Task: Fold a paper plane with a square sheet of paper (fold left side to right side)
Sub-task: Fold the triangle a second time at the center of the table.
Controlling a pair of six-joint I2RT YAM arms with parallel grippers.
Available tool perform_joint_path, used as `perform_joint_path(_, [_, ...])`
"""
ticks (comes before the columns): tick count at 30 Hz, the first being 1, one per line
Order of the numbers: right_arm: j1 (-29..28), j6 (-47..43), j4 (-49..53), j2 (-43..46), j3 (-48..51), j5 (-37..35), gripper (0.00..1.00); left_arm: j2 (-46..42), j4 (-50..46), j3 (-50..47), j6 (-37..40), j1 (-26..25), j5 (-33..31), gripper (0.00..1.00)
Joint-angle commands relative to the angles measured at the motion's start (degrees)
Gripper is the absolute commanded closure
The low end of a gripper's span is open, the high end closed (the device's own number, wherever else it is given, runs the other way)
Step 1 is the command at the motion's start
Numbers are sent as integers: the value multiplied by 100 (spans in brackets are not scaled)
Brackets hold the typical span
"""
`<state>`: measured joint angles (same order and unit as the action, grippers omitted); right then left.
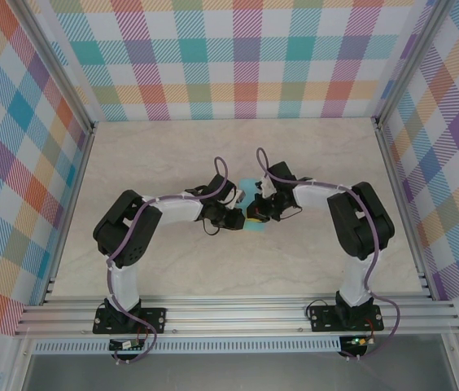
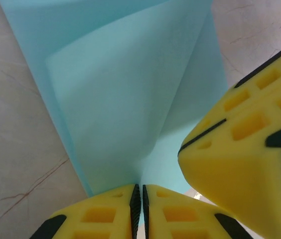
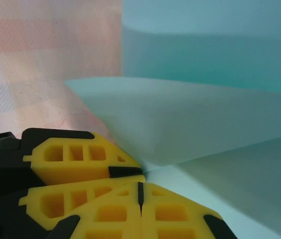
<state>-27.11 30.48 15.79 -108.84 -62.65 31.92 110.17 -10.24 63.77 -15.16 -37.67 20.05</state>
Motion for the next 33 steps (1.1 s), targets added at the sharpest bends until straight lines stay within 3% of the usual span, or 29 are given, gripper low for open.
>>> perform_joint_path(1, [-91, -183, 220, -278, -306, 74, 100, 110, -474, -268, 105, 67, -362, 86])
perform_joint_path(18, [-41, -428, 842, -709, -569, -751, 99, 191, -391, -290, 72, 49, -396, 87])
perform_joint_path(33, [672, -854, 1304, -849, -1028, -1001, 98, 268, -221, -462, 13, 49, -389, 88])
